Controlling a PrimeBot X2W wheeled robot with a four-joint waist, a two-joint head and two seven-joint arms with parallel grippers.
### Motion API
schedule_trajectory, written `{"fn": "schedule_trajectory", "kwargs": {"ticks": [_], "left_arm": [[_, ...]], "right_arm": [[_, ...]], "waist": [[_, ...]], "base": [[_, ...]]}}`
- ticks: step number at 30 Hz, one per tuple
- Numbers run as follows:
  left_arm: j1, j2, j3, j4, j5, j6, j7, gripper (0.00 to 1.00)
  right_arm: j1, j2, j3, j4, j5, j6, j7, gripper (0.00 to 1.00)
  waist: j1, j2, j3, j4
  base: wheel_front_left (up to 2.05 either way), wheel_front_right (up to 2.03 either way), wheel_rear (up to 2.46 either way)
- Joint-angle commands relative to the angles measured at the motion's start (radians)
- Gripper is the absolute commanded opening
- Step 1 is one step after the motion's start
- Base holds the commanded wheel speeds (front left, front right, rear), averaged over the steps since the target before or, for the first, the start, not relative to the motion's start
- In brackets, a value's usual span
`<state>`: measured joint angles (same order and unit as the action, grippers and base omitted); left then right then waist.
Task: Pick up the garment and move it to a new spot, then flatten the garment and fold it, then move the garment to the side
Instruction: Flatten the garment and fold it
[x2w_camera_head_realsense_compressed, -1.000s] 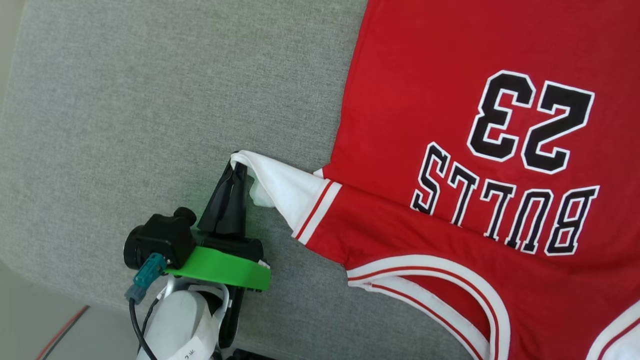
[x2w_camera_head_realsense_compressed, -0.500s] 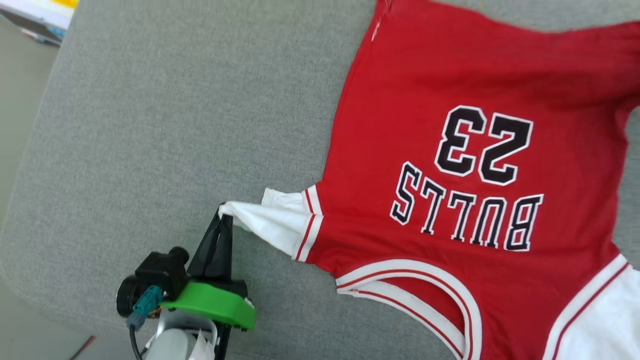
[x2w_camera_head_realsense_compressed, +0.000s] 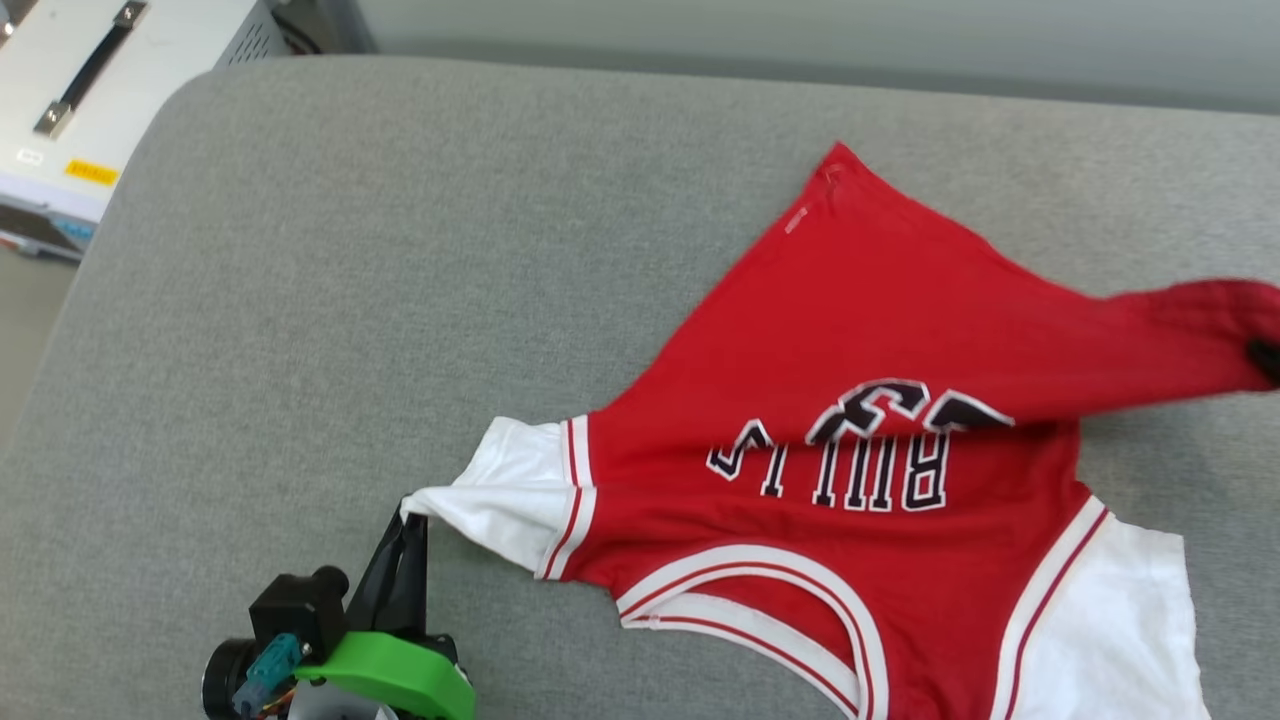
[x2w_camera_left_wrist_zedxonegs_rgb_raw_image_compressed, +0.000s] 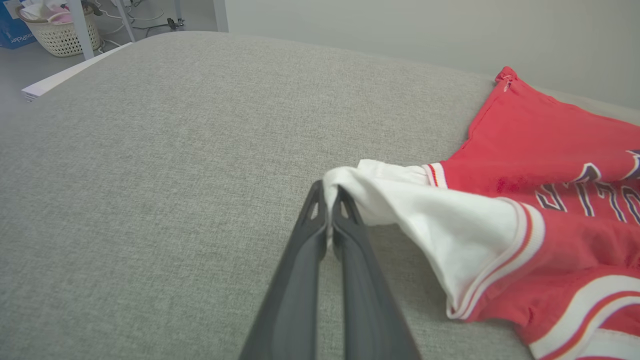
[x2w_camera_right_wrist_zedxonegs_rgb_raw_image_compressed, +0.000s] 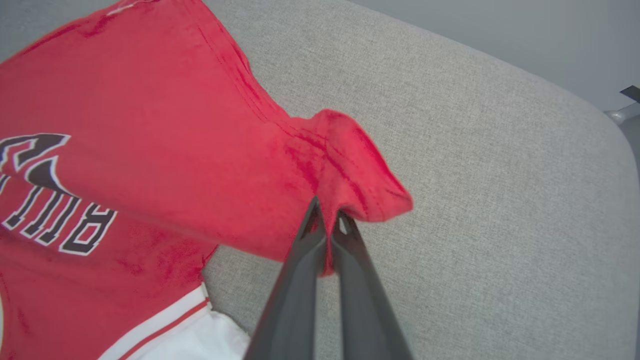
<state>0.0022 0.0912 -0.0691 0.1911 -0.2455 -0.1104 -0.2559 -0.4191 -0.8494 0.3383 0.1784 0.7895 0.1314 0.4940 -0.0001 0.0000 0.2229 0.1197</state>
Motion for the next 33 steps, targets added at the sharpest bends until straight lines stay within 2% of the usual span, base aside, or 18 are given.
{"fn": "schedule_trajectory", "kwargs": {"ticks": [1,8,12,19,24,25,26,27,33], "left_arm": [[0.022,0.007,0.004,0.006,0.005,-0.002,-0.006,0.0],[0.061,0.008,0.019,0.012,0.004,0.001,-0.006,0.0],[0.063,0.009,0.022,0.017,0.005,0.0,-0.006,0.0],[0.053,0.01,0.023,0.028,0.007,-0.003,-0.006,0.0],[0.049,0.013,0.026,0.034,0.009,-0.004,-0.006,0.0],[0.049,0.013,0.028,0.035,0.01,-0.004,-0.006,0.0],[0.05,0.013,0.029,0.035,0.011,-0.004,-0.006,0.0],[0.05,0.013,0.03,0.034,0.012,-0.004,-0.006,0.0],[0.041,0.013,0.028,0.031,0.017,-0.005,-0.006,0.0]], "right_arm": [[0.06,0.006,-0.034,-0.012,0.018,-0.001,-0.015,0.0],[0.364,0.073,-0.221,-0.073,0.005,-0.001,-0.035,0.0],[0.527,0.144,-0.309,-0.128,-0.02,-0.001,-0.006,0.0],[0.713,0.315,-0.358,-0.14,-0.064,-0.001,0.059,0.0],[0.737,0.365,-0.368,-0.132,-0.101,-0.001,0.068,0.0],[0.729,0.371,-0.377,-0.139,-0.106,-0.001,0.059,0.08],[0.721,0.372,-0.385,-0.146,-0.112,-0.001,0.051,0.83],[0.71,0.371,-0.395,-0.157,-0.121,-0.001,0.039,1.0],[0.624,0.351,-0.448,-0.225,-0.108,-0.001,0.005,1.0]], "waist": [[0.0001,0.0,-0.06,-0.043],[0.0001,0.0,-0.088,-0.07],[0.0001,0.0,-0.089,-0.074],[0.0001,0.0,-0.086,-0.072],[0.0001,0.0,-0.086,-0.072],[0.0001,0.0,-0.088,-0.074],[0.0001,0.0,-0.088,-0.075],[0.0001,0.0,-0.089,-0.076],[0.0001,0.0,-0.08,-0.074]], "base": [[0.0,0.0,0.0],[0.0,0.0,0.0],[0.0,0.0,0.0],[0.0,0.0,0.0],[0.0,0.0,0.0],[0.0,0.0,0.0],[0.0,0.0,0.0],[0.0,0.0,0.0],[0.0,0.0,0.0]]}}
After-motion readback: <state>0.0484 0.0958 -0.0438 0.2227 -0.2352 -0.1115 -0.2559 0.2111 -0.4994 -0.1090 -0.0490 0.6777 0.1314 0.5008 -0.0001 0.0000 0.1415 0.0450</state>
